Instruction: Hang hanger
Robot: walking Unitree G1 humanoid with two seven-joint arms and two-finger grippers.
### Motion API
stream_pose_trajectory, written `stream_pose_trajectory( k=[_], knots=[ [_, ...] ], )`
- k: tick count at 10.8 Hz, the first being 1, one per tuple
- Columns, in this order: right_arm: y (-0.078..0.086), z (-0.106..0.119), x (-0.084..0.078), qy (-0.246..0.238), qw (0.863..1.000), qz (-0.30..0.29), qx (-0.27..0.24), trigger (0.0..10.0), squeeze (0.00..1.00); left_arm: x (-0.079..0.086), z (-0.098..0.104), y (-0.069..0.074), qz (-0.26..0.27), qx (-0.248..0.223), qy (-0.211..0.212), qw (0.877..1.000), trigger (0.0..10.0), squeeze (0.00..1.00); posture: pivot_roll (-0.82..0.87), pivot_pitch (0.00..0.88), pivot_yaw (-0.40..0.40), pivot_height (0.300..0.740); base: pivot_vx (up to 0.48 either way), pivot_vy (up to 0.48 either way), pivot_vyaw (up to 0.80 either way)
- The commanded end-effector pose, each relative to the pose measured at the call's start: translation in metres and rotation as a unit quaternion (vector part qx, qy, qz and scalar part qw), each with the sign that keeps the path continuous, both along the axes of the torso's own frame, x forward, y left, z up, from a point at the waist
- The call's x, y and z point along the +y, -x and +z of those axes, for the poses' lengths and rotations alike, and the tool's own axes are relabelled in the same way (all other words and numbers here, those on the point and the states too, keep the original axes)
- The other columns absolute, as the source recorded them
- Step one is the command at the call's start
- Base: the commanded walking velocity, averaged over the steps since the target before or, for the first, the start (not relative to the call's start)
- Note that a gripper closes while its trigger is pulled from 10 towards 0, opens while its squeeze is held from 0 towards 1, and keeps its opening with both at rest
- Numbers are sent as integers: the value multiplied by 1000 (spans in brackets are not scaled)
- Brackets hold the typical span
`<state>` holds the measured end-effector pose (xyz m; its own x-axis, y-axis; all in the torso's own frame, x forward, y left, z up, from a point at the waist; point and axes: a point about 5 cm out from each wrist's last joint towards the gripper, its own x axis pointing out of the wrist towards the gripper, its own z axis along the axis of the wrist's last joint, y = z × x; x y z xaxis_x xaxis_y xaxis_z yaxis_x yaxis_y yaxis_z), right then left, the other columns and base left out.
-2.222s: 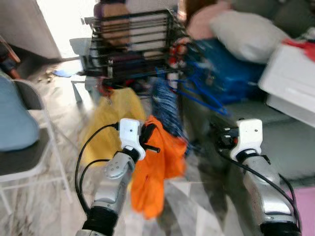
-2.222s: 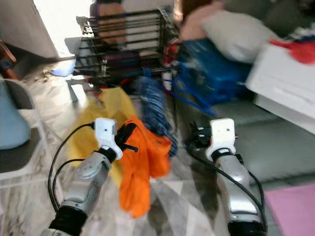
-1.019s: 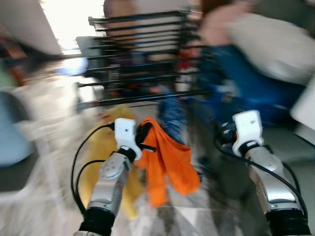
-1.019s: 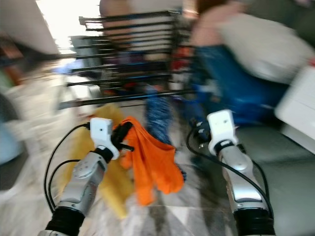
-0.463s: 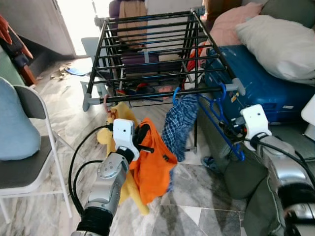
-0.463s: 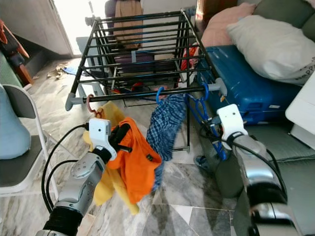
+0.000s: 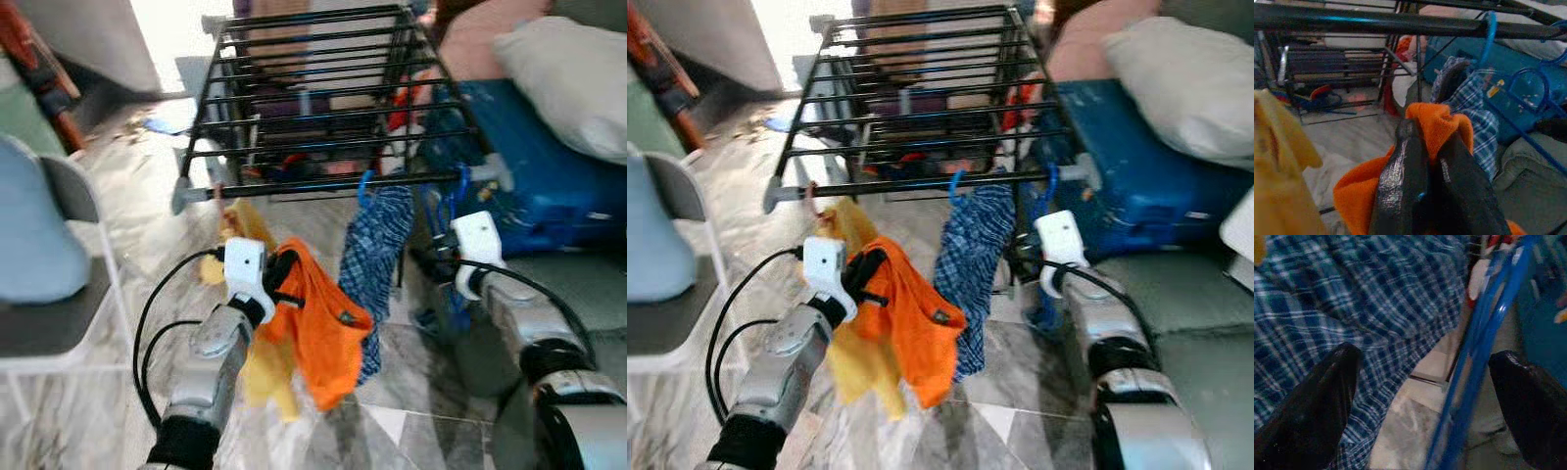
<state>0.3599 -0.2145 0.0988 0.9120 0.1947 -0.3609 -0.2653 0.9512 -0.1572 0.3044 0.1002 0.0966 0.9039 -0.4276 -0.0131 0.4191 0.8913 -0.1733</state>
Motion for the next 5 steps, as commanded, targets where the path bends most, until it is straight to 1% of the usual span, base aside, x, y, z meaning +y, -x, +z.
stream_pose_trajectory(
  k=[1, 2, 4, 5],
  knots=[
    [-4, 4, 3, 6, 1000, -1, -5, 9333, 0, 4, 8, -1, 3, -14, -2, 1000, 10000, 0, -131, 0, 77, 740, 0, 0, 0],
    [-6, 1, 1, 18, 1000, -23, 5, 0, 0, 5, 6, 2, 3, -10, -3, 1000, 10000, 0, -127, 0, 80, 740, 0, 0, 0],
    [-10, 4, 1, 15, 999, -39, -6, 0, 0, 3, 7, 1, -3, -7, -6, 1000, 10000, 0, -127, 0, 86, 740, 0, 0, 0],
    [-10, 3, -1, 23, 999, -46, -4, 0, 0, 3, 7, 0, -4, -6, -6, 1000, 10000, 0, -129, 0, 87, 740, 0, 0, 0]
  ],
)
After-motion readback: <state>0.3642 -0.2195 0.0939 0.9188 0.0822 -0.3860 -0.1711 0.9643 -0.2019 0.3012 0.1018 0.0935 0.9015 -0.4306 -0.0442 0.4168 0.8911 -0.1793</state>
